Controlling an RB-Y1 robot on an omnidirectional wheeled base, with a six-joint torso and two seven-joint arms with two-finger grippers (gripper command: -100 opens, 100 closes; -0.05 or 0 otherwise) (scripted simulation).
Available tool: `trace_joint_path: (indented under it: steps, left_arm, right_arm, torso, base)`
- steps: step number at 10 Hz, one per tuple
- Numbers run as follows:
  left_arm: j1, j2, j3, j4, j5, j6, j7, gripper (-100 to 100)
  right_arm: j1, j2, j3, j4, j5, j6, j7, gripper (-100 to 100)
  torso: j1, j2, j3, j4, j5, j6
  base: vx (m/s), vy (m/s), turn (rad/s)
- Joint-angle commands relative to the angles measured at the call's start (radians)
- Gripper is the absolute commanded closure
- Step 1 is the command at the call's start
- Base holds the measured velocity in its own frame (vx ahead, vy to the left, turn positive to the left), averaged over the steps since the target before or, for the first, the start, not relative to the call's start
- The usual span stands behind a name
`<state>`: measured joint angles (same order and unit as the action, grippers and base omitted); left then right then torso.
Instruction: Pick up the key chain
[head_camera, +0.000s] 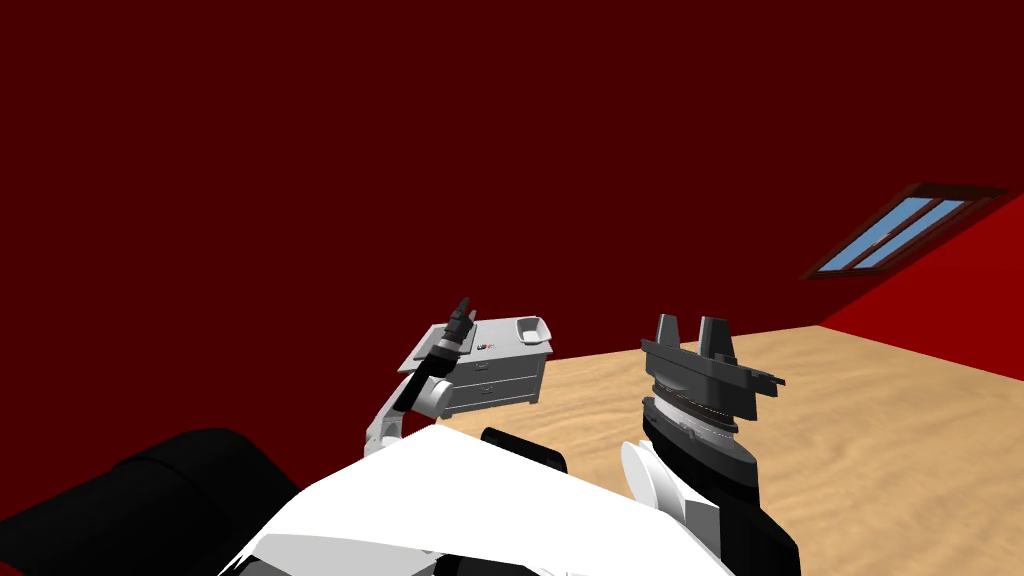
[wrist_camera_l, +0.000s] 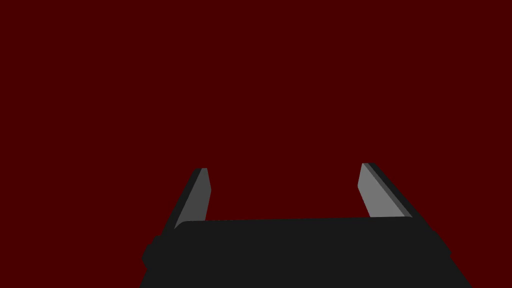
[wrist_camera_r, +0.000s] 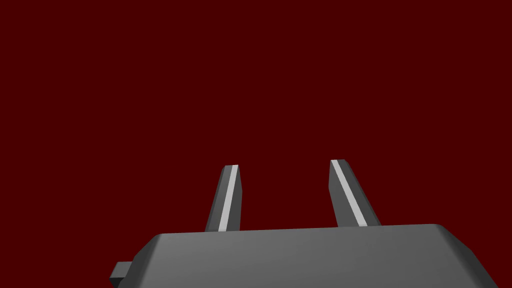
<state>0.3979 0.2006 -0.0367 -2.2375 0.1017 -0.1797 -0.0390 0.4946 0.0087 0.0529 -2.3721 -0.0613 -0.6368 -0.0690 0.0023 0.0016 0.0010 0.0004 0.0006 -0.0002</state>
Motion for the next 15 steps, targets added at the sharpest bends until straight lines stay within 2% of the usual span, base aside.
trace_joint_path:
  steps: [1, 2, 3, 4, 5, 6, 7, 8, 9, 10, 11, 12, 13, 14, 15]
  left_arm:
    - [-0.021, 0.028, 0.007, 0.027, 0.029, 0.05, 0.005, -100]
    - [-0.021, 0.028, 0.007, 0.027, 0.029, 0.061, 0.005, -100]
    - [-0.042, 0.049, 0.012, 0.055, 0.054, 0.09, 0.007, -100]
    - [-0.042, 0.049, 0.012, 0.055, 0.054, 0.11, 0.007, -100]
    - [-0.064, 0.07, 0.016, 0.085, 0.079, 0.143, 0.009, -100]
    - [-0.064, 0.07, 0.016, 0.085, 0.079, 0.162, 0.009, -100]
    - [-0.087, 0.09, 0.021, 0.116, 0.104, 0.194, 0.012, -100]
    - [-0.087, 0.09, 0.021, 0.116, 0.104, 0.216, 0.012, -100]
    - [-0.111, 0.11, 0.025, 0.148, 0.13, 0.243, 0.015, -100]
    - [-0.111, 0.11, 0.025, 0.148, 0.13, 0.271, 0.015, -100]
    - [-0.135, 0.129, 0.03, 0.183, 0.156, 0.309, 0.018, -100]
    - [-0.135, 0.129, 0.03, 0.183, 0.156, 0.328, 0.018, -100]
    - [-0.159, 0.148, 0.034, 0.219, 0.181, 0.366, 0.022, -100]
    - [-0.159, 0.148, 0.034, 0.219, 0.181, 0.386, 0.022, -100]
    - [-0.184, 0.166, 0.038, 0.256, 0.206, 0.414, 0.025, -100]
  right_arm:
    - [0.0, 0.0, 0.0, 0.0, 0.0, 0.0, 0.0, 0]
    - [0.0, 0.0, 0.0, 0.0, 0.0, 0.0, 0.0, 0]
    - [0.0, 0.0, 0.0, 0.0, 0.0, 0.0, 0.0, 0]
    - [0.0, 0.0, 0.0, 0.0, 0.0, 0.0, 0.0, 0]
    - [0.0, 0.0, 0.0, 0.0, 0.0, 0.0, 0.0, 0]
    - [0.0, 0.0, 0.0, 0.0, 0.0, 0.0, 0.0, 0]
    - [0.0, 0.0, 0.0, 0.0, 0.0, 0.0, 0.0, 0]
    - [0.0, 0.0, 0.0, 0.0, 0.0, 0.0, 0.0, 0]
    - [0.0, 0.0, 0.0, 0.0, 0.0, 0.0, 0.0, 0]
    - [0.0, 0.0, 0.0, 0.0, 0.0, 0.0, 0.0, 0]
    - [0.0, 0.0, 0.0, 0.0, 0.0, 0.0, 0.0, 0]
    - [0.0, 0.0, 0.0, 0.0, 0.0, 0.0, 0.0, 0]
    - [0.0, 0.0, 0.0, 0.0, 0.0, 0.0, 0.0, 0]
    - [0.0, 0.0, 0.0, 0.0, 0.0, 0.0, 0.0, 0]
    - [0.0, 0.0, 0.0, 0.0, 0.0, 0.0, 0.0, 0]
  torso:
    - [0.0, 0.0, 0.0, 0.0, 0.0, 0.0]
    - [0.0, 0.0, 0.0, 0.0, 0.0, 0.0]
    - [-0.001, 0.0, 0.0, 0.0, 0.0, 0.0]
    - [0.0, 0.0, 0.0, 0.0, 0.0, 0.0]
    - [-0.001, -0.001, 0.0, 0.0, 0.0, 0.0]
    - [0.0, -0.001, 0.0, 0.0, 0.0, 0.0]
    - [-0.001, -0.001, 0.0, 0.0, 0.0, 0.0]
    - [0.0, -0.001, -0.001, 0.0, 0.0, 0.0]
    - [-0.001, -0.001, -0.001, 0.0, 0.0, 0.0]
    - [-0.001, 0.0, 0.0, 0.0, 0.0, 0.0]
    - [-0.001, 0.0, 0.0, 0.0, 0.0, 0.0]
    - [-0.001, -0.001, 0.0, 0.0, 0.0, 0.0]
    - [-0.001, -0.001, -0.001, 0.0, 0.0, 0.0]
    - [-0.001, -0.001, -0.001, 0.0, 0.0, 0.0]
    - [-0.001, -0.001, -0.001, 0.0, 0.0, 0.0]
  base:
    - [-0.024, 0.024, -0.059]
    - [-0.022, 0.02, -0.049]
    - [-0.029, 0.02, -0.078]
    - [-0.022, 0.022, -0.039]
    - [-0.022, 0.027, -0.071]
    - [-0.018, 0.022, -0.047]
    - [-0.017, 0.024, -0.09]
    - [-0.018, 0.02, -0.044]
    - [-0.032, 0.02, -0.08]
    - [-0.024, 0.019, -0.049]
    - [-0.021, 0.019, -0.084]
    - [-0.016, 0.017, -0.039]
    - [-0.014, 0.013, -0.092]
    - [-0.012, 0.015, -0.046]
    - [-0.011, 0.015, -0.085]
